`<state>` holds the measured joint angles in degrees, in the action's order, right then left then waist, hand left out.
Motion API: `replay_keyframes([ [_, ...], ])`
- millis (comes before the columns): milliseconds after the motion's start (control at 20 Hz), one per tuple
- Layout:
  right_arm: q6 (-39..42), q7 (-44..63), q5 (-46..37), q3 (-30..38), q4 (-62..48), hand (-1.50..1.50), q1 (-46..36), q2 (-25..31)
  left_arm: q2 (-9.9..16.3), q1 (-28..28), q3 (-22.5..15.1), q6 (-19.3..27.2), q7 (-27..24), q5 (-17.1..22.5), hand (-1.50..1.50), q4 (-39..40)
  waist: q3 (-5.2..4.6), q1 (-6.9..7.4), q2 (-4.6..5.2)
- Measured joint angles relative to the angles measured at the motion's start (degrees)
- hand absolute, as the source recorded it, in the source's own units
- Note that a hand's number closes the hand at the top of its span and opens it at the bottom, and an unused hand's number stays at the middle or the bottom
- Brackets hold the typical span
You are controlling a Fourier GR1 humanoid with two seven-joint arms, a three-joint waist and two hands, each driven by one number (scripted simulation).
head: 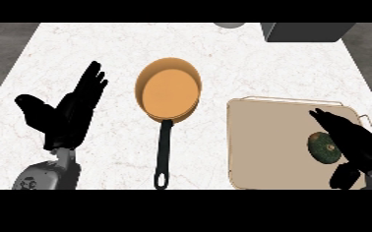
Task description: Pick the squash from the tray and place it in the pot
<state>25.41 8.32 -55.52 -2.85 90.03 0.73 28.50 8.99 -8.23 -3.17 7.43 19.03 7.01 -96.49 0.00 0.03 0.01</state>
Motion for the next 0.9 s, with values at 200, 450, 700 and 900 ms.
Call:
replay_keyframes([
  [200,-0.77,-1.49,-2.25,0.42,-3.57,-1.50,-1.36,-1.17,-1.06,0.52,-0.03,-0.30,0.45,-0.95,0.00,-0.75,0.01,0.01,-0.01],
  [450,-3.45,-7.37,-1.49,0.56,-5.90,1.50,-2.40,-2.29,-1.81,1.30,-0.11,-0.62,-0.13,-1.68,0.00,-0.90,0.01,0.01,-0.01],
  [700,-5.35,-11.42,-2.47,1.28,-5.67,1.50,-1.82,-2.28,-2.55,1.36,0.46,-1.29,-1.08,-2.21,0.00,0.21,0.01,-0.06,-0.02],
  [900,-4.48,-3.15,-3.94,-0.76,-0.51,1.50,-0.46,-9.13,-2.74,1.62,0.91,-1.42,-1.64,-2.43,0.00,0.65,-0.07,-0.42,-0.21],
])
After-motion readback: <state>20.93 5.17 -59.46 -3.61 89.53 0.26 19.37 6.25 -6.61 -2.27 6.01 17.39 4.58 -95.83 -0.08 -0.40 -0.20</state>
